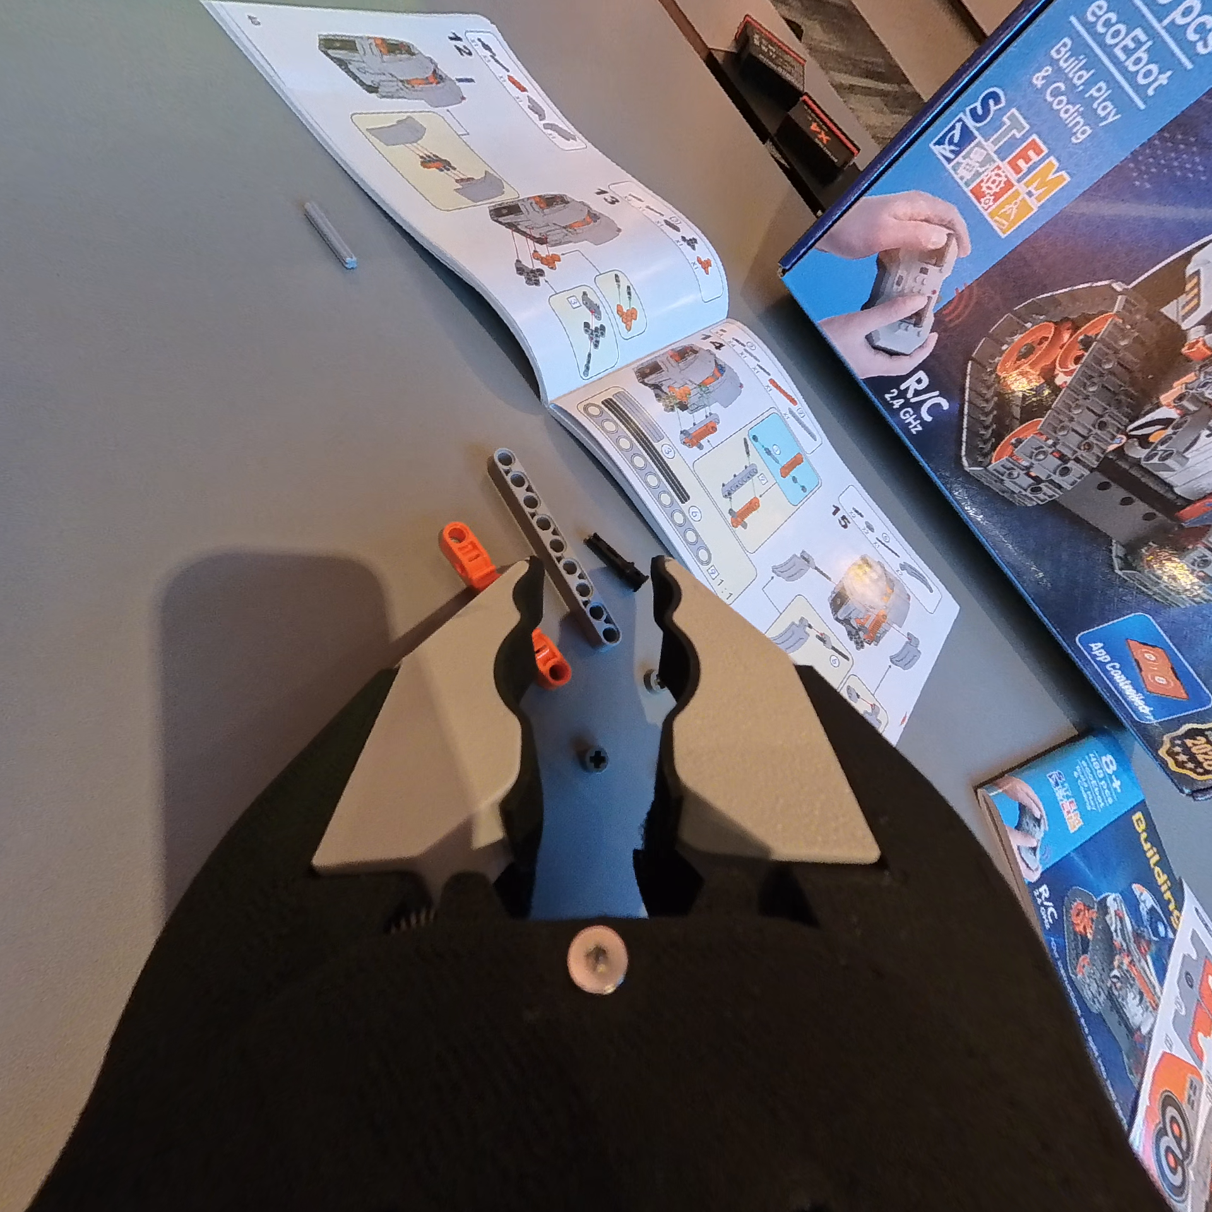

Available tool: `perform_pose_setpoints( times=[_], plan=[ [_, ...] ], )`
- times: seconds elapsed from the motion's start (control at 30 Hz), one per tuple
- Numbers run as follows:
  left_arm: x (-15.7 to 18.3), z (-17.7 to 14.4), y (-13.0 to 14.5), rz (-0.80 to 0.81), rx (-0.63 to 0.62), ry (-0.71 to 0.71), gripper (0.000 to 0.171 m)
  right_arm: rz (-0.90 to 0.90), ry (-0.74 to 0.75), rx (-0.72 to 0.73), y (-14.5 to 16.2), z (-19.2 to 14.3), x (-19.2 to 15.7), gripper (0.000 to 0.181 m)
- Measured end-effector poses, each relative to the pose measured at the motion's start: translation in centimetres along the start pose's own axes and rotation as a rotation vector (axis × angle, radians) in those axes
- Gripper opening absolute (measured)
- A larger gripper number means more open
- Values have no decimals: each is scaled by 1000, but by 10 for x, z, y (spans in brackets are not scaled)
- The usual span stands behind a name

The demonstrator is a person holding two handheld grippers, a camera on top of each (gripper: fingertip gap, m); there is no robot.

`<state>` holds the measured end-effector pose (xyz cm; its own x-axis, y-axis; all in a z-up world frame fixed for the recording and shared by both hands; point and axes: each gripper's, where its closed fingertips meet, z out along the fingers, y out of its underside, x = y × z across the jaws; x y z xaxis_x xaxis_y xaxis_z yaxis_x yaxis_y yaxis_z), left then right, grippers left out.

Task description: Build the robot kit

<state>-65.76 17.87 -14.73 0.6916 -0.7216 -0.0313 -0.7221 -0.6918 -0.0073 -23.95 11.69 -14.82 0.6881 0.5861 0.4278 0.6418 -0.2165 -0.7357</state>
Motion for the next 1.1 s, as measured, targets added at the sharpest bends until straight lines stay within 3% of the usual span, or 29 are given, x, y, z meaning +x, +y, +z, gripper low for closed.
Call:
perform_pose_setpoints(
  times=[0.1,0.47,0.6,0.77,0.83,0.87,0.93,1.1],
  plan=[
    [-2,-4,8,-16,3,16,17,1,0,-1,0,0,0,31],
    [30,-3,50,-72,-70,193,20,-3,-2,1,0,0,0,30],
    [21,-16,26,-75,57,111,68,-2,-3,1,0,0,0,30],
    [30,-34,-42,151,291,-48,101,-4,-1,0,0,0,0,30],
    [31,-26,-62,225,334,-154,144,-6,0,1,0,0,-1,30],
    [29,-20,-66,254,324,-214,151,-7,0,1,0,0,-1,30],
    [30,-10,-71,264,319,-257,154,-4,-3,1,0,0,0,30],
    [33,10,-75,190,308,-168,148,-3,-8,1,0,0,-1,31]
  ],
)
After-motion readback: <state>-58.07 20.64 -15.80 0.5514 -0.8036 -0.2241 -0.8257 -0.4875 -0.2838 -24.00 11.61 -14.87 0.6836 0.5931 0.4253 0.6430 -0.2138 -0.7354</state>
